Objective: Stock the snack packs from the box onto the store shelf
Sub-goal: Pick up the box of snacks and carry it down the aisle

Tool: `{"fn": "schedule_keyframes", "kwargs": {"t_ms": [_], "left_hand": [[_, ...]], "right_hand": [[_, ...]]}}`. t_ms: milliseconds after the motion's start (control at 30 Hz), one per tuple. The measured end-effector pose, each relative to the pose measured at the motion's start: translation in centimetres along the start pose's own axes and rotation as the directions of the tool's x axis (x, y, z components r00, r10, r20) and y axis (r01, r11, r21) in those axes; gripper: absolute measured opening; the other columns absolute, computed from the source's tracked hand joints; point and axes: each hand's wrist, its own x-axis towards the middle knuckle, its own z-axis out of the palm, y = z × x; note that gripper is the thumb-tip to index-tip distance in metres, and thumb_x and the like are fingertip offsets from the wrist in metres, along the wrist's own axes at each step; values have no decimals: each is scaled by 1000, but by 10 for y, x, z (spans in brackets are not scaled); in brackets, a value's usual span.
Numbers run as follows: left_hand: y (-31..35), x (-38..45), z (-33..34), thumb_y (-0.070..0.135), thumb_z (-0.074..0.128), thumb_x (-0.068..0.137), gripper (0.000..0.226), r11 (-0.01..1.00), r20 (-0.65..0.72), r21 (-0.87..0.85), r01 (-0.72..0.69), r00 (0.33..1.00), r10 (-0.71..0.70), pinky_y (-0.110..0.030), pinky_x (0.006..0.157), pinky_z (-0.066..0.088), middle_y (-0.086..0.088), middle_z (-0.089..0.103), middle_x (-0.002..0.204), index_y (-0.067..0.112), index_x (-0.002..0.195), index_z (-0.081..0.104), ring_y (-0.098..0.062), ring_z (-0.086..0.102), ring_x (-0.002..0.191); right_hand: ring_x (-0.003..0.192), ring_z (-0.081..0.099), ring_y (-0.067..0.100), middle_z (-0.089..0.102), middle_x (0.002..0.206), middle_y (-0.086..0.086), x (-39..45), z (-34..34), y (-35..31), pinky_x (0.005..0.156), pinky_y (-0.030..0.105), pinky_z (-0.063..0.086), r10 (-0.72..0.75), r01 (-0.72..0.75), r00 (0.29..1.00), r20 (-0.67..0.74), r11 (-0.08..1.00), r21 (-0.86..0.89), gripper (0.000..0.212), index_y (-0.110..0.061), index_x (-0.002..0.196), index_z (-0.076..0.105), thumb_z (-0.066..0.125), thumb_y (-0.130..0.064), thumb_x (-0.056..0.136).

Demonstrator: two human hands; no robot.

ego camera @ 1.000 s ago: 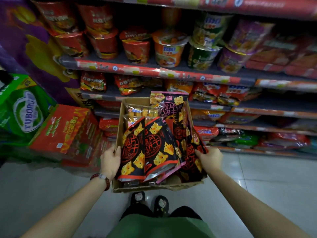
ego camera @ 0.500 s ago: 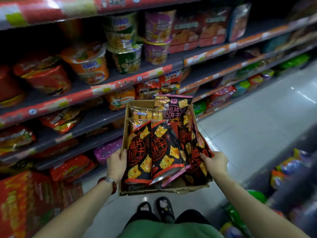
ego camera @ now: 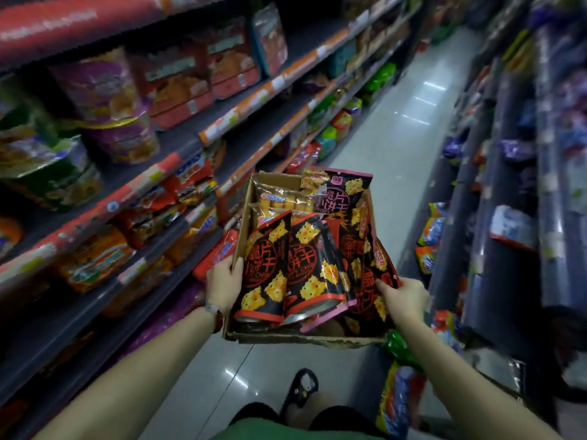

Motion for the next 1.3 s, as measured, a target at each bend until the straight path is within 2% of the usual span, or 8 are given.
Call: {"fn": "schedule_keyframes", "kwargs": {"t_ms": [100,167,300,400,533,700,1033,1300], "left_hand": [[24,28,24,26,47,97,22,999,52,1,-33,998,33,-41,72,50,-16,68,81,18,84,63,-32,62,78],[43,50,43,27,48,97,24,999,77,0,-37,996,37,-43,72,50,-18,69,85,14,85,65,-34,63,80],[80,89,74,28,47,97,30,995,106,32,-99,990,95,-30,69,40,-12,71,93,10,106,69,-30,63,90],[108,124,95,27,47,97,31,987,131,59,-148,982,139,-29,71,39,-12,71,95,8,108,69,-30,63,92],[144,182,124,33,45,96,33,984,184,80,-159,973,142,-38,77,52,-8,72,89,13,104,70,-29,65,87],[190,271,164,35,44,96,33,979,261,73,-191,951,166,-43,80,54,-6,72,87,14,101,70,-27,66,86],[304,418,243,32,46,97,33,961,386,58,-272,894,230,-43,88,52,-9,72,101,11,106,69,-28,65,96],[381,503,331,25,46,97,29,945,412,92,-314,876,251,-31,68,45,-12,70,81,8,88,68,-27,64,80]], "right_hand": [[74,64,26,72,75,13,25,-12,4,63,33,44,33,-32,999,-34,999,36,22,-4,85,77,71,-24,82],[68,61,21,69,69,8,48,-22,5,60,30,39,60,-57,997,-50,996,62,18,-4,83,77,71,-22,83],[56,54,15,57,53,-2,90,-38,-2,52,28,39,114,-106,990,-88,989,100,19,-10,67,70,73,-21,82],[61,59,23,57,53,0,124,-44,-6,59,32,46,151,-136,982,-114,982,130,28,-14,57,62,73,-22,81],[66,60,24,63,63,9,181,-41,-20,62,30,47,194,-175,972,-130,973,150,19,-2,77,73,74,-20,82],[62,58,20,62,62,6,261,-32,-47,63,29,48,222,-194,962,-160,965,176,14,-6,74,72,72,-17,83],[67,60,26,67,70,15,400,-41,-88,66,32,49,359,-300,894,-267,924,237,22,1,80,74,74,-21,81],[63,58,24,66,65,11,539,-55,-97,62,29,42,385,-322,883,-268,913,249,20,-1,73,73,74,-20,79]]}}
